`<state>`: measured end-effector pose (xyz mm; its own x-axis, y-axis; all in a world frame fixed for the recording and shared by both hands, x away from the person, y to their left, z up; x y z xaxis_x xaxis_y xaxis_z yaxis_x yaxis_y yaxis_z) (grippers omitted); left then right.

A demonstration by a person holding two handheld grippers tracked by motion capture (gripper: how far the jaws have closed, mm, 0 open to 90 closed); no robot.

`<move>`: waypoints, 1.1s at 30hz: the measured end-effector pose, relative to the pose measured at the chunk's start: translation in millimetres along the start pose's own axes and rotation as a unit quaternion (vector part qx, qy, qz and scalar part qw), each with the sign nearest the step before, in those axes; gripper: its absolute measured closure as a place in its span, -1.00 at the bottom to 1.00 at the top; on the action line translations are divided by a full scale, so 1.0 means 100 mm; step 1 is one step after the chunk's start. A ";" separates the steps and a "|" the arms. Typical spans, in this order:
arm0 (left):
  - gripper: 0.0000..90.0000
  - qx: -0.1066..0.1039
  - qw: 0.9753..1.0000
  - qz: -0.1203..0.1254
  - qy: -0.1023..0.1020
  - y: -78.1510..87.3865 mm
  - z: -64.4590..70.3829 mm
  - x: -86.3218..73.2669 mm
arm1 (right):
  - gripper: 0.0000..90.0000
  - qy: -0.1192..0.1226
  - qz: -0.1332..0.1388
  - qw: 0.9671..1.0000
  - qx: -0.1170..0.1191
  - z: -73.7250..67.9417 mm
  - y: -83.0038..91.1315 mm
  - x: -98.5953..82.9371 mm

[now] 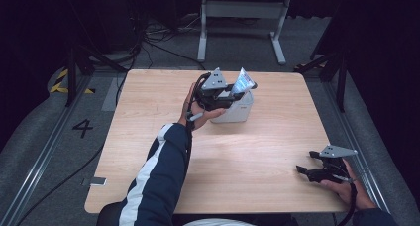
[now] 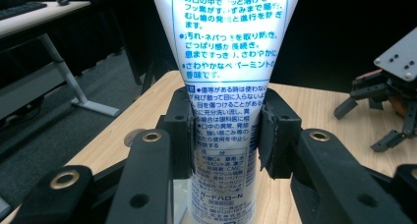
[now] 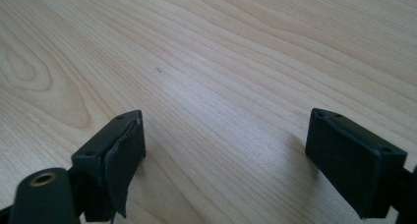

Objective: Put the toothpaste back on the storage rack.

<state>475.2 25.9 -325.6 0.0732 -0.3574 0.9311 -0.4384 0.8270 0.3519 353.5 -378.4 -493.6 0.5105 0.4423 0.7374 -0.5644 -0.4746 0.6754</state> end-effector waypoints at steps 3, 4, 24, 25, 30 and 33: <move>0.42 0.008 1.000 -0.007 -0.001 -0.04 -0.03 -0.01 | -0.65 0.000 0.000 1.000 0.000 0.00 0.00 0.00; 0.42 0.011 1.000 -0.009 0.001 -0.06 -0.05 -0.02 | -0.65 0.000 0.000 1.000 0.000 0.00 0.00 0.00; 0.42 0.018 0.999 0.011 0.029 -0.23 -0.25 0.01 | -0.65 0.001 0.000 1.000 0.000 0.00 0.00 0.00; 0.42 0.018 0.999 0.011 0.029 -0.23 -0.25 0.01 | -0.65 0.001 0.000 1.000 0.000 0.00 0.00 0.00; 0.42 0.026 0.999 0.000 0.029 -0.30 -0.32 -0.03 | -0.65 0.001 0.000 1.000 0.000 0.00 0.00 0.00; 0.42 0.028 0.999 -0.002 0.036 -0.33 -0.37 -0.06 | -0.65 0.000 0.000 1.000 0.000 0.00 0.00 0.00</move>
<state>521.9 16.7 -339.3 0.1382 -0.3278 0.9346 -0.4873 0.7990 0.3523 353.4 -378.5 -493.6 0.5099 0.4423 0.7378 -0.5653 -0.4743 0.6750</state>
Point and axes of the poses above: each handheld gripper's, and its own axes: y roughly backward along the jaws, x roughly out of its top, z roughly to its right, the point moved 1 cm from there along -y, roughly forward along the jaws, and after that the axes turned 1 degree about y, right-handed, at the moved point
